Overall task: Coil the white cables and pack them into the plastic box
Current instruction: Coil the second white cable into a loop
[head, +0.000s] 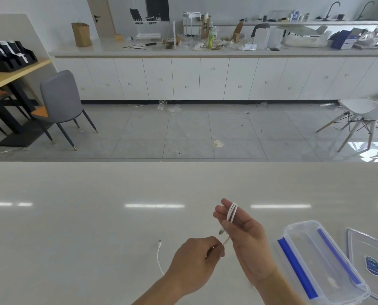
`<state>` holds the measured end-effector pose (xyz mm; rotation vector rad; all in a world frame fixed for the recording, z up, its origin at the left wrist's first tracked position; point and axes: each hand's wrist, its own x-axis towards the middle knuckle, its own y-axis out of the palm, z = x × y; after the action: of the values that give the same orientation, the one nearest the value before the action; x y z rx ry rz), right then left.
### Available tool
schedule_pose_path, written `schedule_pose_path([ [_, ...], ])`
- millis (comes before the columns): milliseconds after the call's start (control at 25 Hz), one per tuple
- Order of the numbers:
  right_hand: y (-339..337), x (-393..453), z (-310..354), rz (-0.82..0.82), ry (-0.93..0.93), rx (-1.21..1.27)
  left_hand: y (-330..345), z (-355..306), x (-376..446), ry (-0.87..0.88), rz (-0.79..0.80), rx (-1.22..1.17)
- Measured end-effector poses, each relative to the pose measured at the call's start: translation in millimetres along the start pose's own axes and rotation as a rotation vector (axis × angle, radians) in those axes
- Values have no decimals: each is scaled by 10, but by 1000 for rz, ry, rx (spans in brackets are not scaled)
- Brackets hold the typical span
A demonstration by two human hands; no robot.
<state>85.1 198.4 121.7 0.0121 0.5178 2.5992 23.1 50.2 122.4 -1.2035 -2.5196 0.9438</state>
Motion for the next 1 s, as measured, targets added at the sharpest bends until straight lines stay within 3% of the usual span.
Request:
schedule_pose_path([
  [120,-64,6,-32,47,-28,-377,-110,-41,-8,-20,-3,147],
  [400,-151,-78,48,451,195,-599,-603,-97,57,63,64,261],
  [520,-136,-112,133,574,280,-609,-783,-86,86,74,134,109],
  [640,-101,-146,160,619,297,-512,-884,-82,110,59,172,-105],
  [840,-32,-195,211,622,282,-163,-783,5,134,16,62,-449],
  [1000,59,-174,204,520,205,135,-420,30,102,-92,-5,-619],
])
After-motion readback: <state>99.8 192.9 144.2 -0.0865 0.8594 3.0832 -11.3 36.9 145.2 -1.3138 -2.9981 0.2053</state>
